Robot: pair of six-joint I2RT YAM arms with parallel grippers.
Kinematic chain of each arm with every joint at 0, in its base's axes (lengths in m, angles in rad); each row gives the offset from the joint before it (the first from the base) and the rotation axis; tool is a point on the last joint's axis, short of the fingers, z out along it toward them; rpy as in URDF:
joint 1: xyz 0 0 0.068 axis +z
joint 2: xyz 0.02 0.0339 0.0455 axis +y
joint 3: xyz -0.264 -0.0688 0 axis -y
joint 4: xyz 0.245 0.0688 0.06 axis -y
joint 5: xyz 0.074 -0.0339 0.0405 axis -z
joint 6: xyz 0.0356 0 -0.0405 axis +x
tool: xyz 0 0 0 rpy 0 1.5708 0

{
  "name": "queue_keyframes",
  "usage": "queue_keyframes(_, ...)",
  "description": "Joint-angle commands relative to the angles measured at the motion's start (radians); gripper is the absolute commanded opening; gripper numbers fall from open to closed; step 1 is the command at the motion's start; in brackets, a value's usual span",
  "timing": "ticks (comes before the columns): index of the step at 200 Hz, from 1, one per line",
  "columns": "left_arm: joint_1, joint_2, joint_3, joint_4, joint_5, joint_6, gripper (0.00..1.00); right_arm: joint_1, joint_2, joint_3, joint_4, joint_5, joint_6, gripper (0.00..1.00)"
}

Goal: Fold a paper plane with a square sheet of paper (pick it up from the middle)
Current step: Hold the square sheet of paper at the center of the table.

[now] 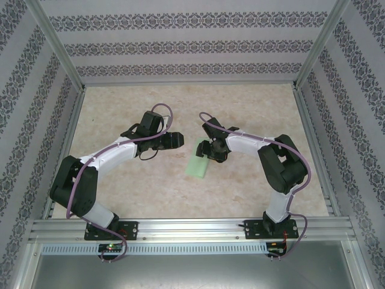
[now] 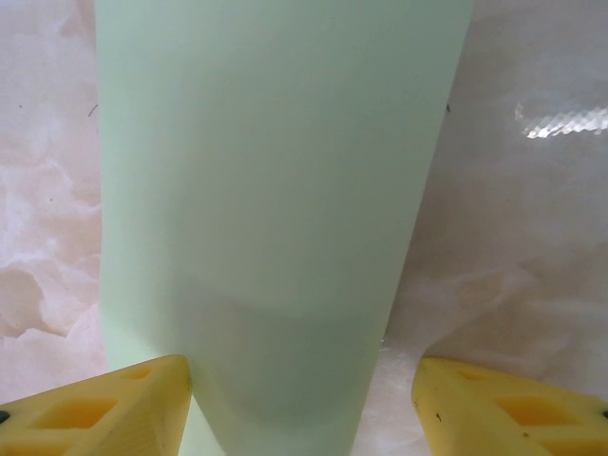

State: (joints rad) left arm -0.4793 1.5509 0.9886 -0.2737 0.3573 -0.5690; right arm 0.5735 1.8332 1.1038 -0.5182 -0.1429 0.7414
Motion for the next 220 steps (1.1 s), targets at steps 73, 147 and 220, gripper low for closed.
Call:
queue_keyframes(73, -0.007, 0.005, 0.017, 0.021, 0.002, 0.01, 0.65, -0.015, 0.036, -0.027, -0.006, -0.009, -0.049, 0.66)
queue_keyframes(147, -0.007, 0.023, 0.019, 0.033, 0.028, 0.009, 0.58, -0.014, 0.073, -0.011, -0.044, 0.027, -0.04, 0.66)
queue_keyframes(220, -0.039, 0.211, 0.123, 0.038, 0.134, -0.013, 0.03, -0.009, 0.086, -0.016, -0.039, 0.037, -0.019, 0.66)
